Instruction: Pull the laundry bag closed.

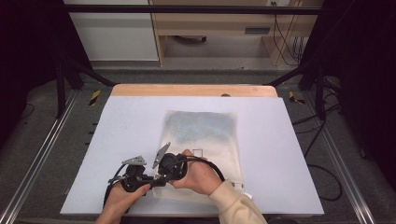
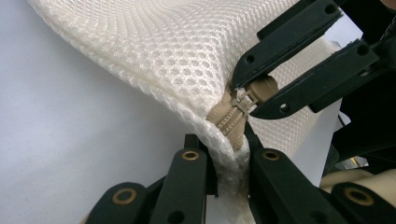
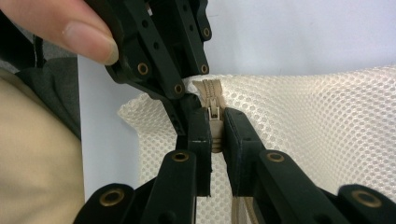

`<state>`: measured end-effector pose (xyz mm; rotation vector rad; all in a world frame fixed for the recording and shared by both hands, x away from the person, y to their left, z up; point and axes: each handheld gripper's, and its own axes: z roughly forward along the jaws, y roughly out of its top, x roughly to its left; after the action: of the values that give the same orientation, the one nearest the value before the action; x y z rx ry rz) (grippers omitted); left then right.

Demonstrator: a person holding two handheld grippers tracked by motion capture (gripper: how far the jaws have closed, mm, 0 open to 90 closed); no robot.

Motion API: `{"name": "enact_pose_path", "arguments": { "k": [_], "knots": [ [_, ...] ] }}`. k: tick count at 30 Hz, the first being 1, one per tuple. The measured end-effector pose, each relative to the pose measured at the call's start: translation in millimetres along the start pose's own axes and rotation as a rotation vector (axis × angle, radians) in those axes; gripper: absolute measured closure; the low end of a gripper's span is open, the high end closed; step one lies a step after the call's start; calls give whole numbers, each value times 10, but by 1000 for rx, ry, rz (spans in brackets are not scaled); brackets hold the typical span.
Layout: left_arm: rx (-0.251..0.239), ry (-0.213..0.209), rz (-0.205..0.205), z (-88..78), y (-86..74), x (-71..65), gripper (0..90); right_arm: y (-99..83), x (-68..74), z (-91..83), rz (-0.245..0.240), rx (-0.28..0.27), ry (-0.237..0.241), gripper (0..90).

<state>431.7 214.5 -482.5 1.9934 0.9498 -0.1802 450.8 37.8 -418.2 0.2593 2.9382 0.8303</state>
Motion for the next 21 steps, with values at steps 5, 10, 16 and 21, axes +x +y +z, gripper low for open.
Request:
{"name": "enact_pose_path", "arguments": {
  "k": [5, 10, 16, 21],
  "knots": [
    [-7, 1, 1, -12, 6, 1, 854, -32, -17, -18, 8, 11, 1, 821],
    [-6, 4, 5, -11, 7, -4, 853, -55, -16, -24, 13, 19, -4, 821],
    [-3, 3, 12, 0, 11, -21, 852, -91, -19, -43, 21, 13, 8, 821],
    [0, 1, 19, -1, 19, -28, 851, -117, -25, -51, 26, 13, 7, 821]
  ]
}}
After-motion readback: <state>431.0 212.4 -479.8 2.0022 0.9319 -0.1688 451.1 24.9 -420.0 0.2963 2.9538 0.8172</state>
